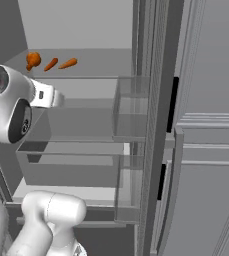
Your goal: Place one carrot and one chicken drumstick in each tupperware on the nearby counter, to pack two identical lunches.
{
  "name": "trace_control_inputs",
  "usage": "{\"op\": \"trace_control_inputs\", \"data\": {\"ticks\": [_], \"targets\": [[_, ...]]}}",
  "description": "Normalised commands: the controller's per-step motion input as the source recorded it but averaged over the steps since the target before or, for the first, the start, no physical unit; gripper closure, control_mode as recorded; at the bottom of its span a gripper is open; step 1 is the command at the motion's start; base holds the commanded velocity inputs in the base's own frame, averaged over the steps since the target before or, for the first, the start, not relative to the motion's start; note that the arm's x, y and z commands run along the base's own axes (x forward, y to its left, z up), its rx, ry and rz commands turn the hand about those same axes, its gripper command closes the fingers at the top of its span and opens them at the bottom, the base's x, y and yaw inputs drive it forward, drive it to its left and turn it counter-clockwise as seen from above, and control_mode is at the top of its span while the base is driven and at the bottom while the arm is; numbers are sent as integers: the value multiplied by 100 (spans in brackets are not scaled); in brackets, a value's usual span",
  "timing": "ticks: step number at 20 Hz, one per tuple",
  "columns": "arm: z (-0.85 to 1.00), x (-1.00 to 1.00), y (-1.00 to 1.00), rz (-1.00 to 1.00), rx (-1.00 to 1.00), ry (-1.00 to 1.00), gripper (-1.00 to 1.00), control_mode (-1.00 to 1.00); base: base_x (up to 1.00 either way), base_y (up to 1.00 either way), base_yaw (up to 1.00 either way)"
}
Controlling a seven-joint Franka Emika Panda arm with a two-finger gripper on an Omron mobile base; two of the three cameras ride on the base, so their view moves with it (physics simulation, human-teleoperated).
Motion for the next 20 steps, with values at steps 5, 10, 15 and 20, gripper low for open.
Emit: {"op": "trace_control_inputs", "data": {"ticks": [5,10,15,20], "targets": [[90,69,16,-3,4,-1,-100,-100,0,0,0],[19,100,7,-10,0,0,-100,-100,0,0,0],[-18,78,7,-7,-2,6,-100,-100,0,0,0],[-13,36,20,-5,-1,4,-100,-100,0,0,0]]}}
